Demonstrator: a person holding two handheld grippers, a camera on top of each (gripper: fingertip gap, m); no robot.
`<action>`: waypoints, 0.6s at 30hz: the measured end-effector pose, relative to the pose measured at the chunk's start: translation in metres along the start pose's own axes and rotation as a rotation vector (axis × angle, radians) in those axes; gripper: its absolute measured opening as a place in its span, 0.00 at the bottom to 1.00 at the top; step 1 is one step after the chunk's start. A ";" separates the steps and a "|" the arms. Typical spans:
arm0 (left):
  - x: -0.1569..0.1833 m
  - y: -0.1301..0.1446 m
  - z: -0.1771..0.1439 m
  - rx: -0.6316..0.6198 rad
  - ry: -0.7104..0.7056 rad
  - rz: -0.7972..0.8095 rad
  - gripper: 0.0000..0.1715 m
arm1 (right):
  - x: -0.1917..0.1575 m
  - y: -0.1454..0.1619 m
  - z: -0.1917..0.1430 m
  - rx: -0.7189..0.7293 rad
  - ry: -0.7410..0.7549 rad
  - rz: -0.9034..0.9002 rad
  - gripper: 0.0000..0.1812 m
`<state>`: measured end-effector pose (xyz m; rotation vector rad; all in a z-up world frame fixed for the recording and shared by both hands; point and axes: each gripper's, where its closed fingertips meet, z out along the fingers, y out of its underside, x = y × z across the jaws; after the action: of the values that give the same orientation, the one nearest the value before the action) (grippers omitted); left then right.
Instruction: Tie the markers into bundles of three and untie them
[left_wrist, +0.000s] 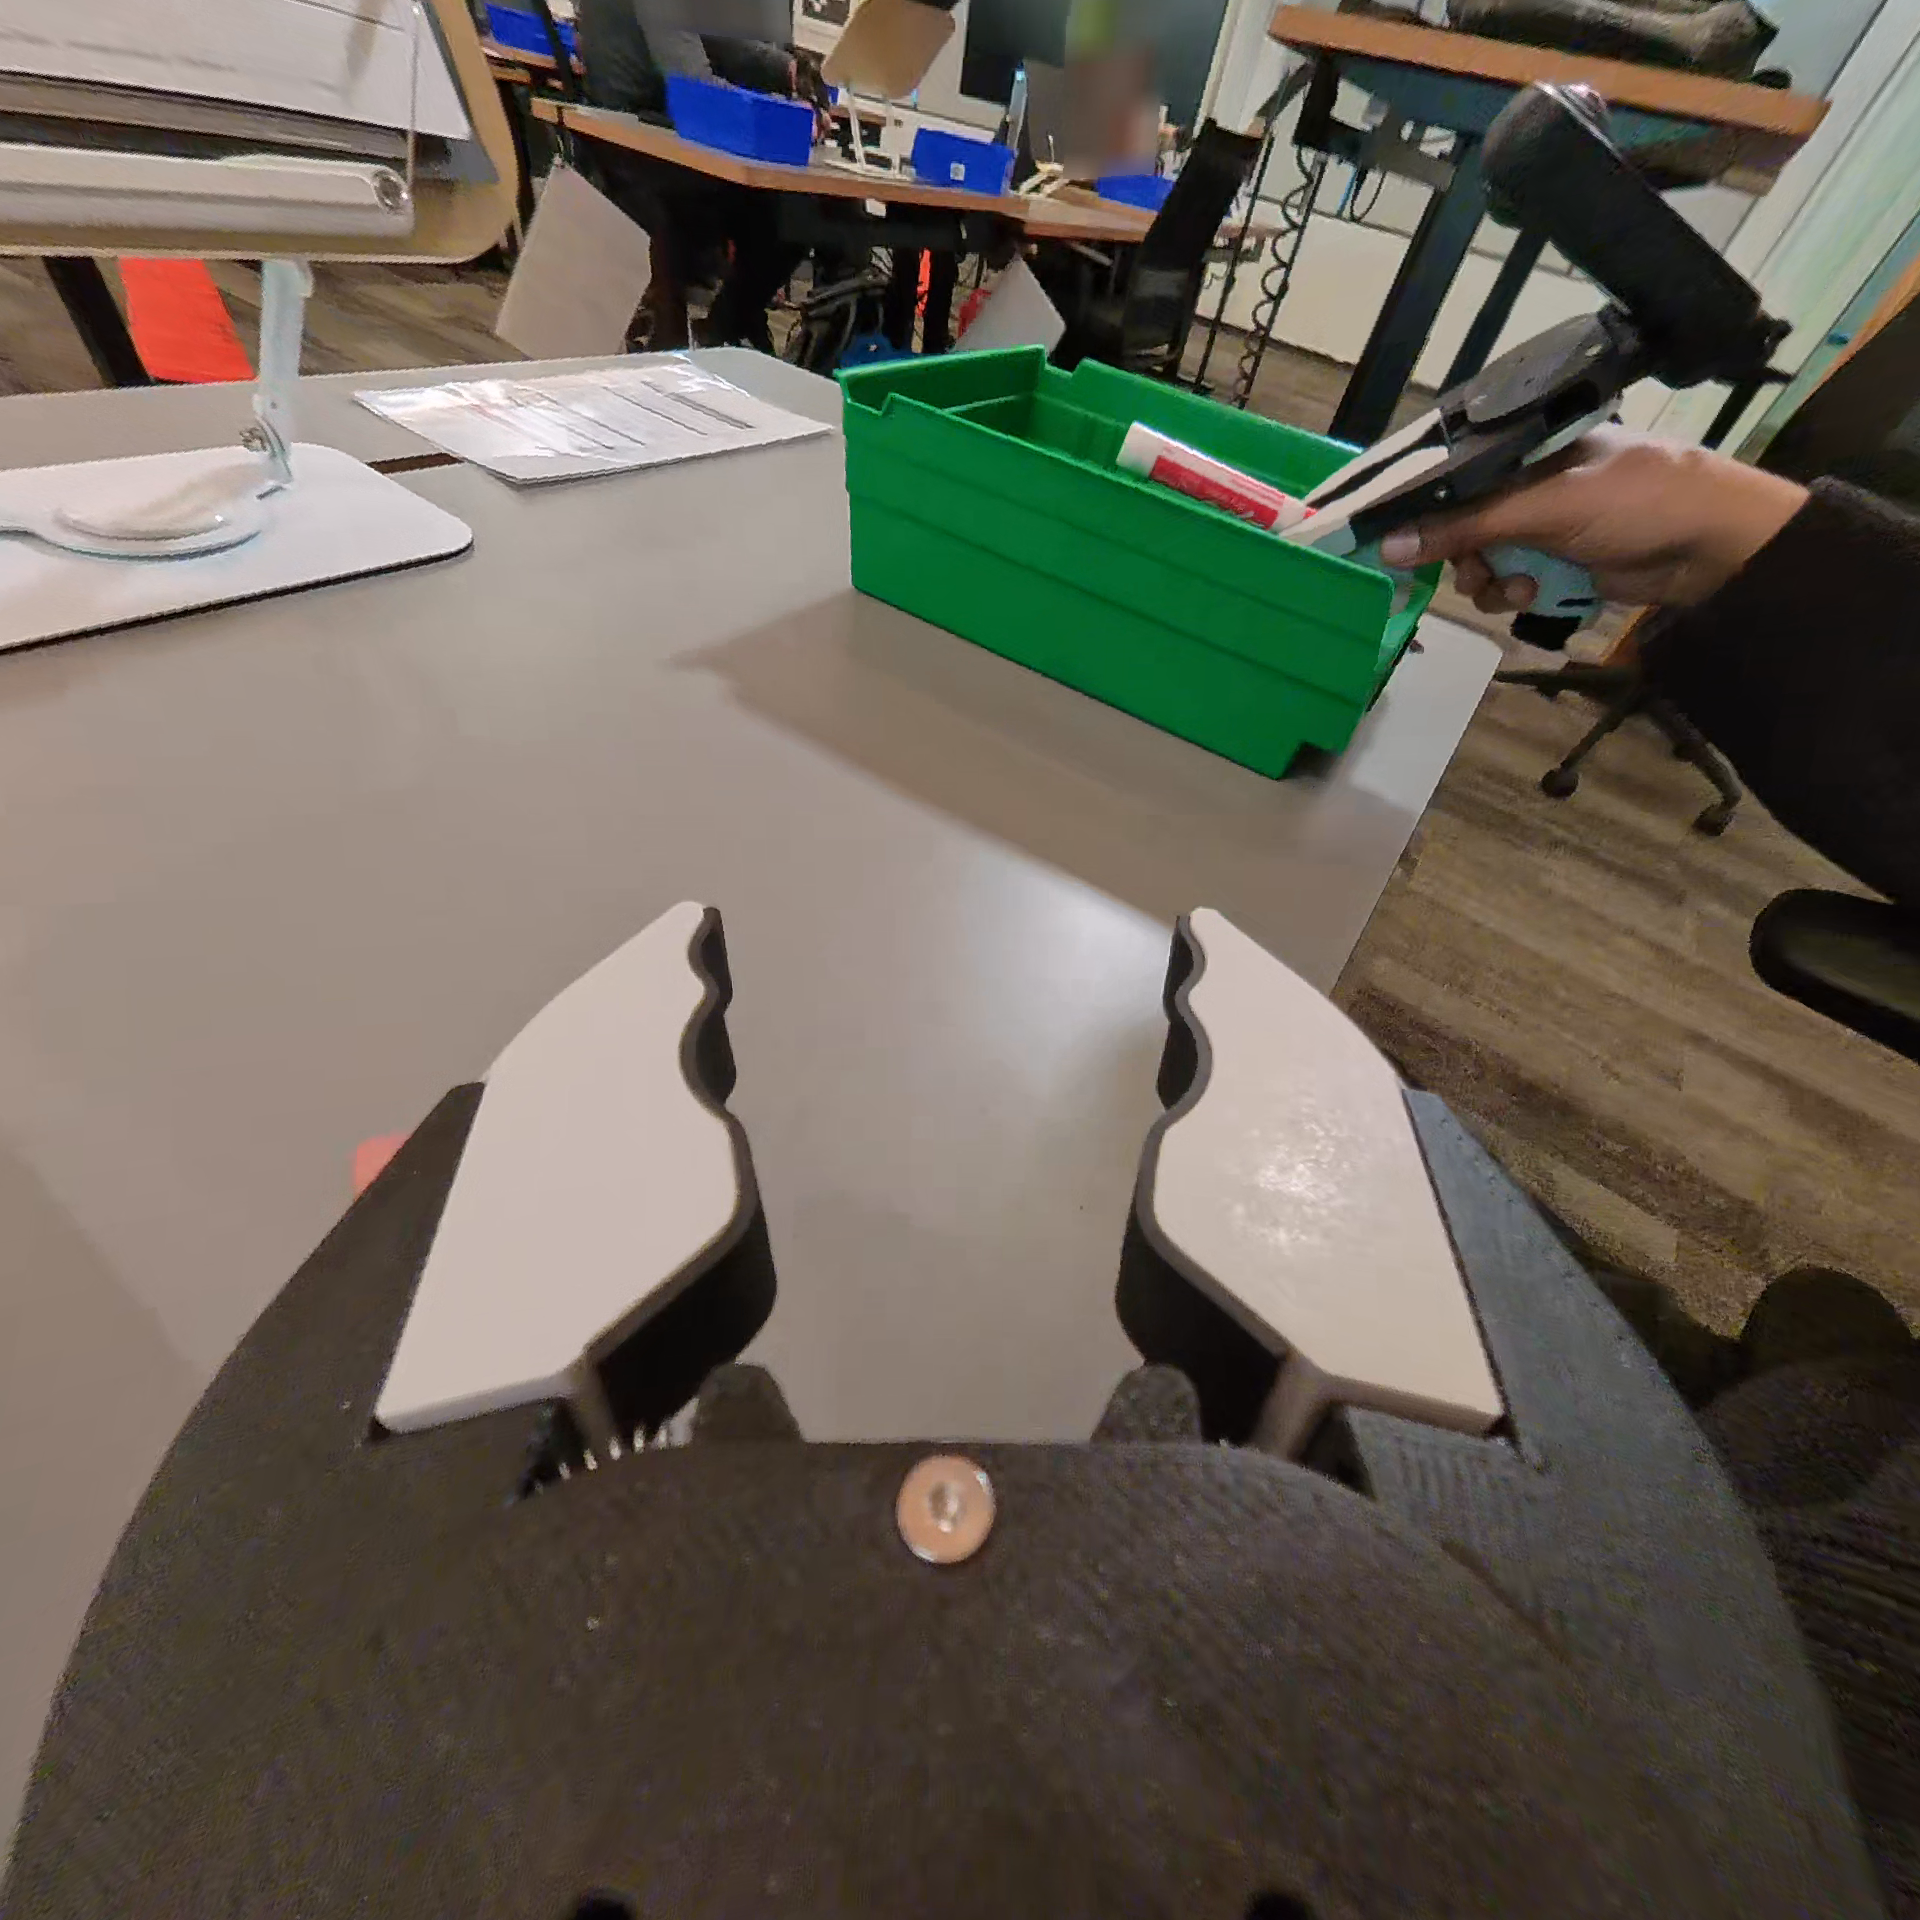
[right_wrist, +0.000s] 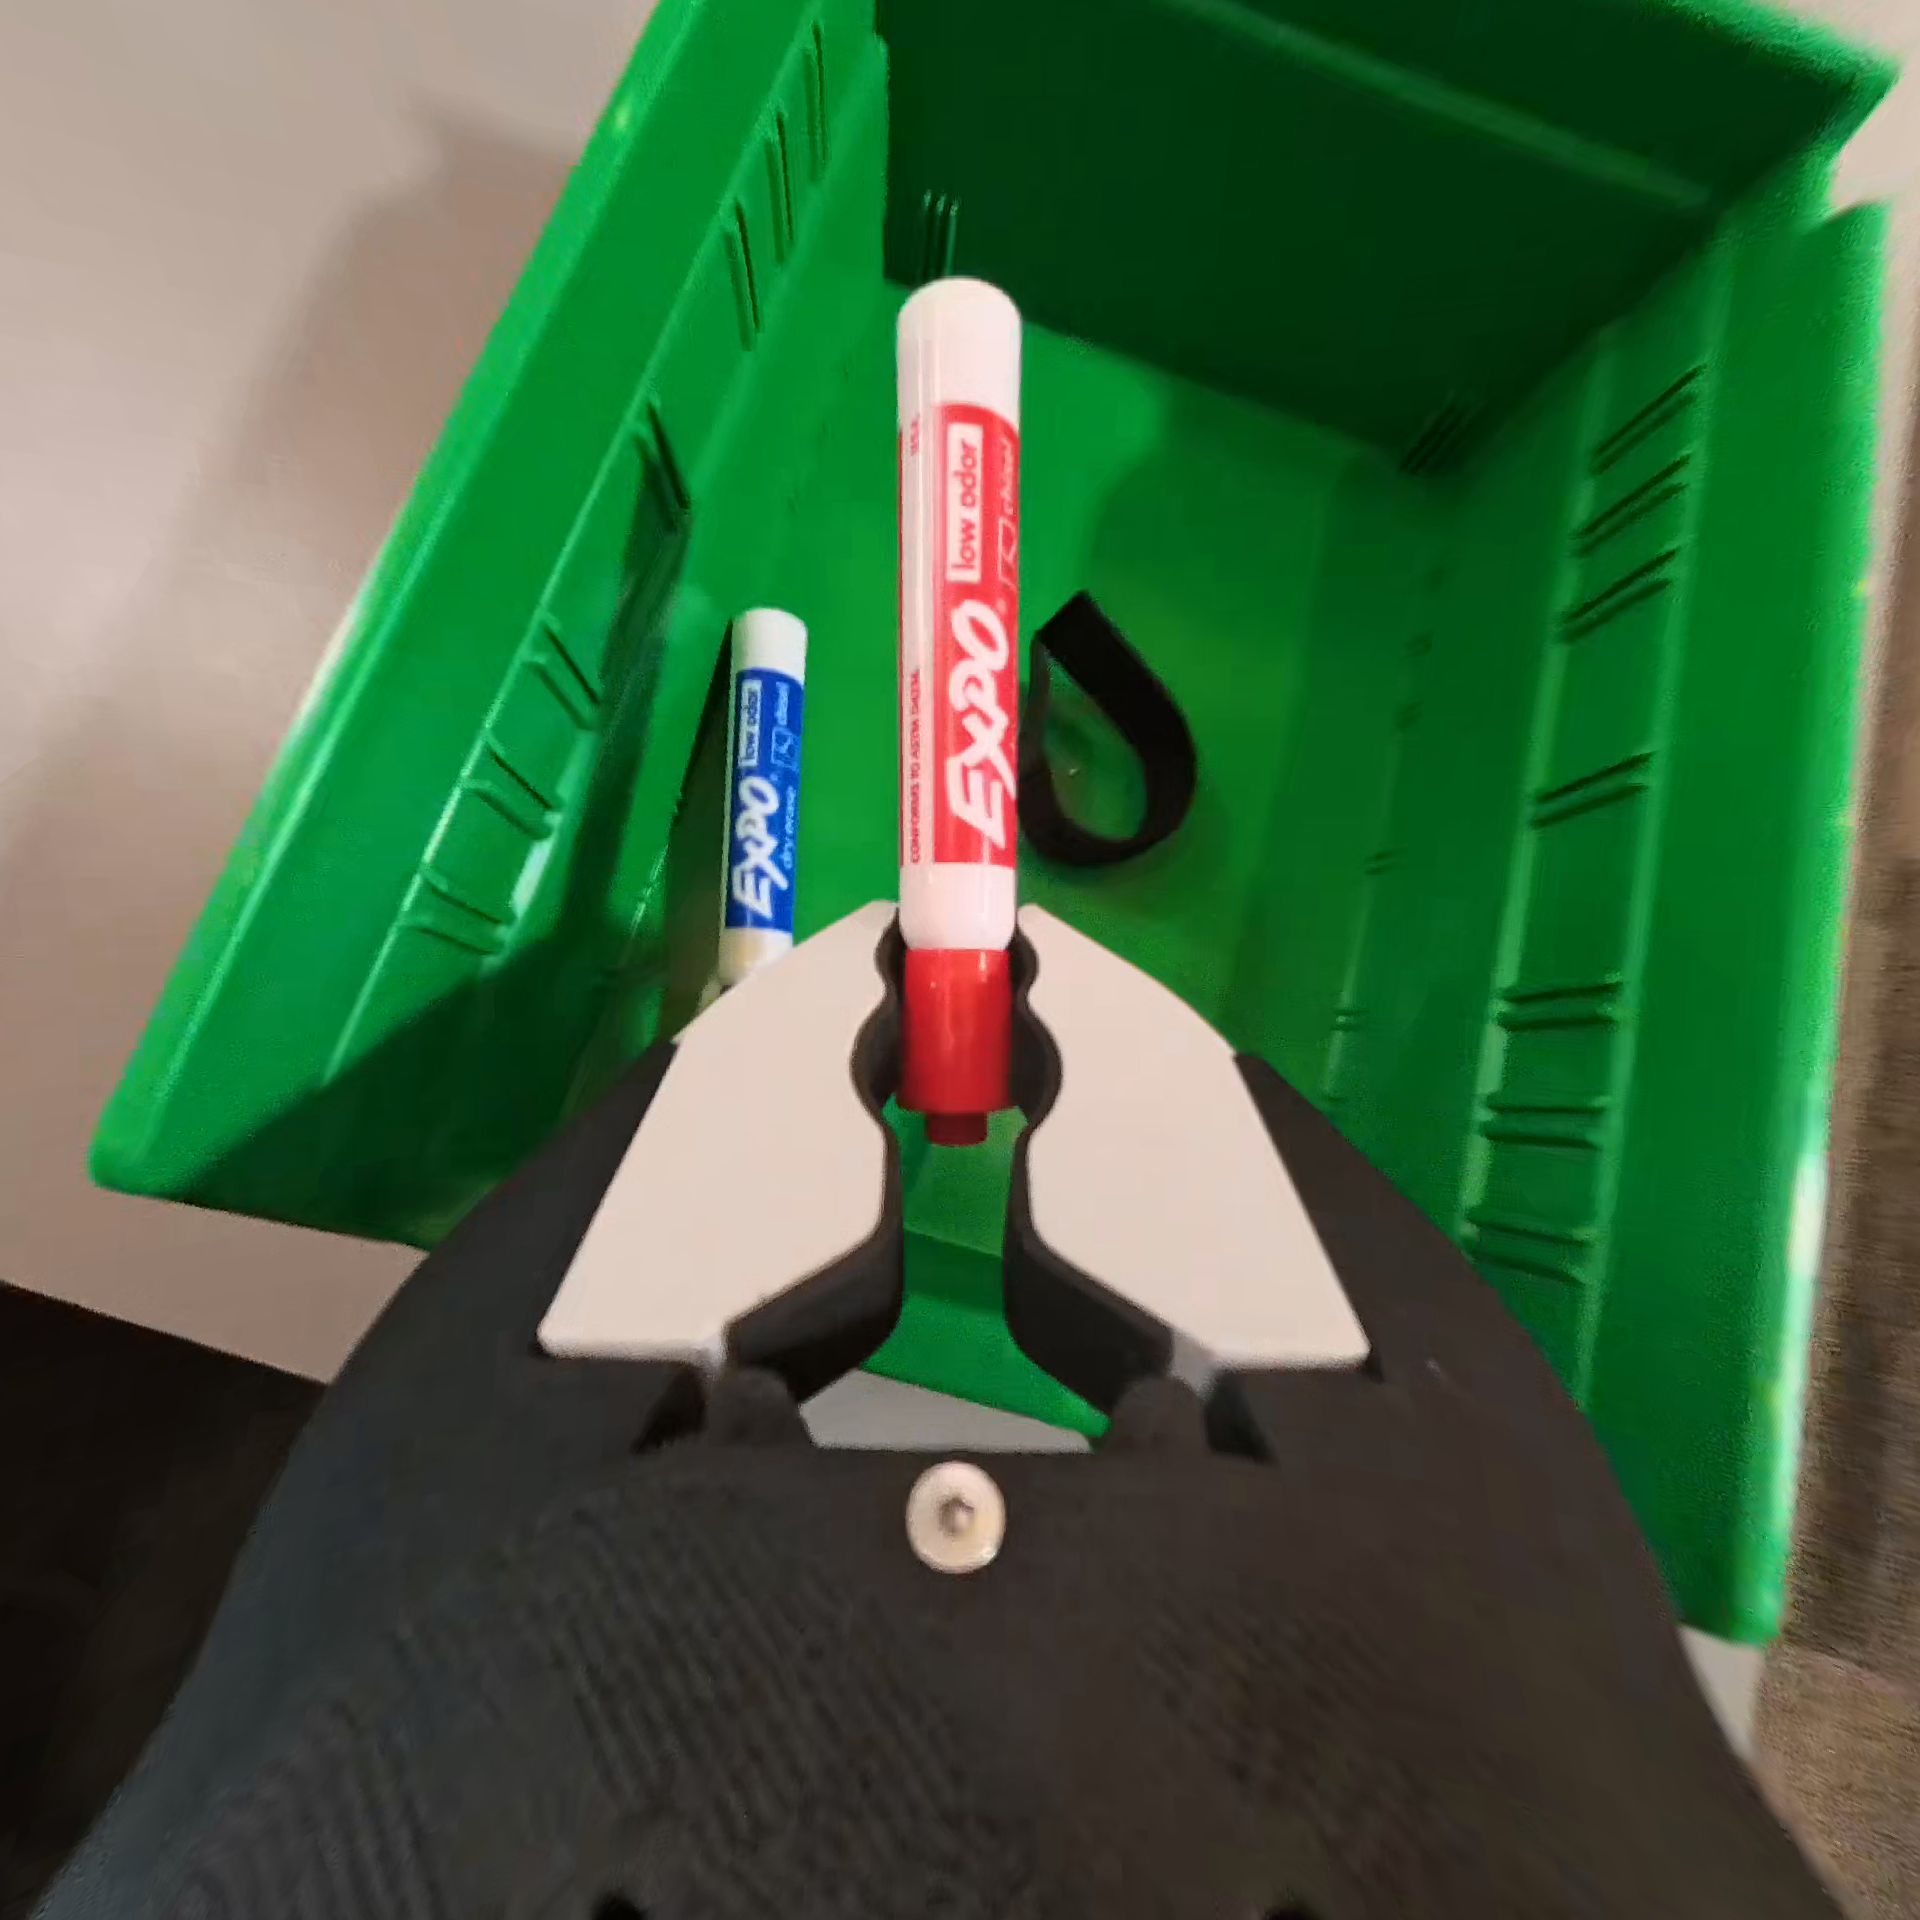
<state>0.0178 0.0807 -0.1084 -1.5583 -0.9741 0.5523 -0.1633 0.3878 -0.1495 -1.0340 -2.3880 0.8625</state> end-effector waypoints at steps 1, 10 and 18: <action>0.001 0.001 0.001 -0.008 0.002 0.006 0.47 | -0.001 0.002 0.002 -0.004 -0.015 0.003 0.09; -0.003 0.002 0.000 -0.007 -0.009 -0.020 0.47 | -0.003 0.001 0.006 -0.059 0.096 -0.156 0.19; -0.005 0.002 0.000 -0.008 -0.019 -0.032 0.46 | 0.010 -0.019 -0.015 0.030 0.177 -0.162 0.16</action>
<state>0.0160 0.0767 -0.1110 -1.5443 -1.0148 0.5427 -0.1710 0.3901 -0.1248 -0.8545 -2.2666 0.7161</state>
